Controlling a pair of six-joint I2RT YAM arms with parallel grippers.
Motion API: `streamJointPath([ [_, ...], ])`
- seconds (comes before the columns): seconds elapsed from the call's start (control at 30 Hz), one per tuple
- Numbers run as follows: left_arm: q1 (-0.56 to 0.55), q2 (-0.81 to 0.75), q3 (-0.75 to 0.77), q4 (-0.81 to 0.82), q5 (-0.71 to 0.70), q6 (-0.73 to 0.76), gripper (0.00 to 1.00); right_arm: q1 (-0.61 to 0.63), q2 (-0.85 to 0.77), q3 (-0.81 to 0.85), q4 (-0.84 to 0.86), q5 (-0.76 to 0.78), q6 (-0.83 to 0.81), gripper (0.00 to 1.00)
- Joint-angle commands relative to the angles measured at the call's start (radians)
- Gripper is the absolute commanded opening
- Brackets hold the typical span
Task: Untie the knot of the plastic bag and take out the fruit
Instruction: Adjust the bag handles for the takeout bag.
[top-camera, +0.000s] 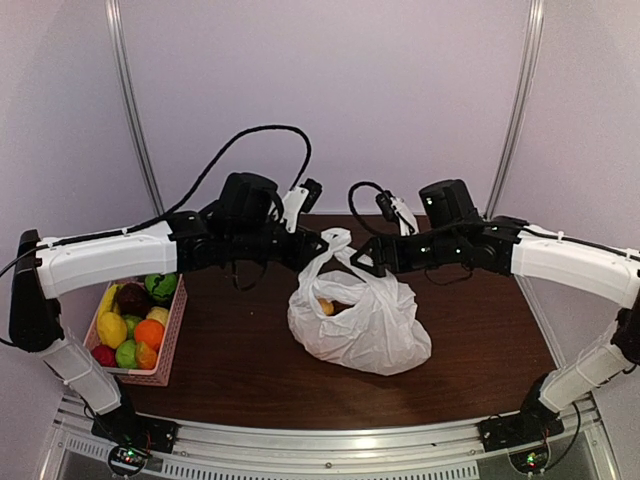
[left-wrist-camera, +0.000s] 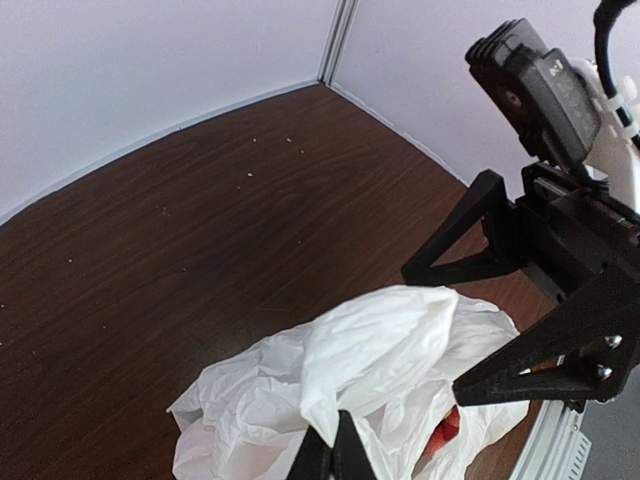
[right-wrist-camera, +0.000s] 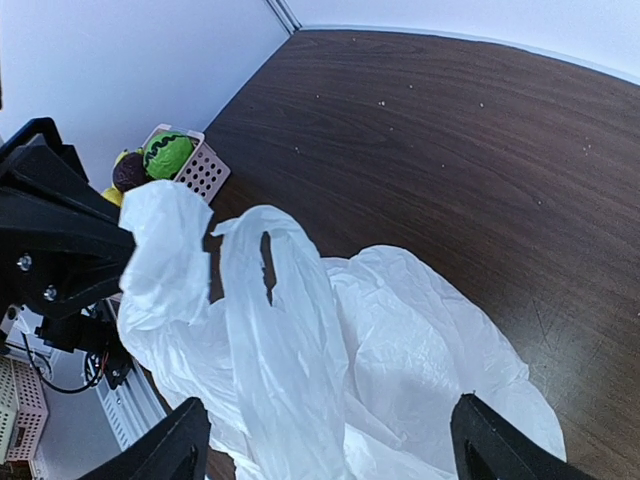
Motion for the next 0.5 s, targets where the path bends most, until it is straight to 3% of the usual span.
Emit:
streamJointPath([
  [0.0,0.022,-0.027,-0.022,0.05,0.026,-0.023,0.0,0.006,0.052,0.034,-0.016,0.038,-0.01,0.83],
  [0.17,0.039,-0.037,-0.039,0.063,0.04,-0.037,0.0,0.008,0.085,0.033,-0.008,0.031,-0.006,0.7],
  [0.2,0.041,-0.037,-0.04,0.063,0.044,-0.038,0.0,0.007,0.089,0.035,-0.009,0.031,-0.004,0.64],
  [0.33,0.059,-0.035,-0.038,0.059,0.05,-0.043,0.0,0.007,0.071,0.049,0.007,0.061,0.01,0.23],
  [0.47,0.114,-0.06,0.027,0.004,0.039,-0.018,0.0,-0.028,0.025,0.202,-0.117,0.171,-0.054,0.0],
])
